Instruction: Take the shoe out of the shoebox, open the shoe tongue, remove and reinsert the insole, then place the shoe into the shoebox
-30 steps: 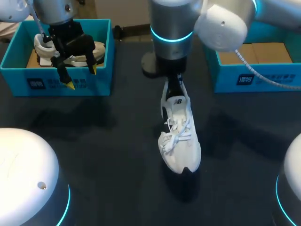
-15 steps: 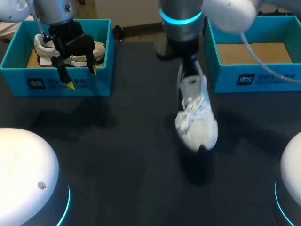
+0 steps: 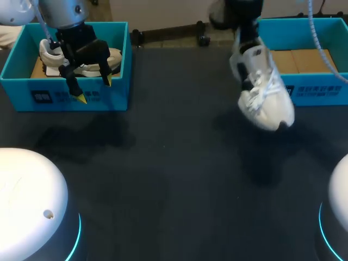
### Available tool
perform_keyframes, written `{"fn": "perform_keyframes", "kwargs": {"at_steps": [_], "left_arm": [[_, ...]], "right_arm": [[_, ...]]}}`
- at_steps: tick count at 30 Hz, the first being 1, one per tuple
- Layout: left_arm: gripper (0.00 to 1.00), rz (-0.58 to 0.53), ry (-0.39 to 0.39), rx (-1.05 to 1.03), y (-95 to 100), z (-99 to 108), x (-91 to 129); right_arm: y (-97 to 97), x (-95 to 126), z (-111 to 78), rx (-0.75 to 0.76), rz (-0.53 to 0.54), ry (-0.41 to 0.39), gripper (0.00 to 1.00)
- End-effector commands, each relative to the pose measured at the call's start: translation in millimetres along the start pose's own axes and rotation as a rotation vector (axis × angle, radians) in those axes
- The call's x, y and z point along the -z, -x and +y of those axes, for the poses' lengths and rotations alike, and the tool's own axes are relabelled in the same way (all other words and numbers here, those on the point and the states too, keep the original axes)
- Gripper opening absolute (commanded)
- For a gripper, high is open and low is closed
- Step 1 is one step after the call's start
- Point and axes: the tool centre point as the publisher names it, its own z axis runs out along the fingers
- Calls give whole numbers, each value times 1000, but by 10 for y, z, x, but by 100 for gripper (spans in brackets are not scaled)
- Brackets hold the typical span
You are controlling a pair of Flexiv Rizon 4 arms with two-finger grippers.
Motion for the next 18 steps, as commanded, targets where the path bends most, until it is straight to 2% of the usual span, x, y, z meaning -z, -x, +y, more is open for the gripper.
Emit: {"fn": "perform_keyframes", "kwargs": {"at_steps": [1, 10, 11, 13, 16, 18], "left_arm": [[100, 2, 0, -1, 5, 7, -1], [100, 2, 0, -1, 5, 7, -1], [100, 2, 0, -1, 5, 7, -1], [100, 2, 0, -1, 5, 7, -1], [100, 2, 0, -1, 5, 7, -1], [100, 2, 0, -1, 5, 7, -1]], "right_arm": [[76, 16, -133, -8, 24, 20, 0], [76, 16, -133, -8, 24, 20, 0], [111, -18, -170, -20, 32, 9, 0], [182, -44, -282, -51, 4, 47, 0], [380, -93, -591, -26, -8, 45, 0], [406, -102, -624, -21, -5, 45, 0]]}}
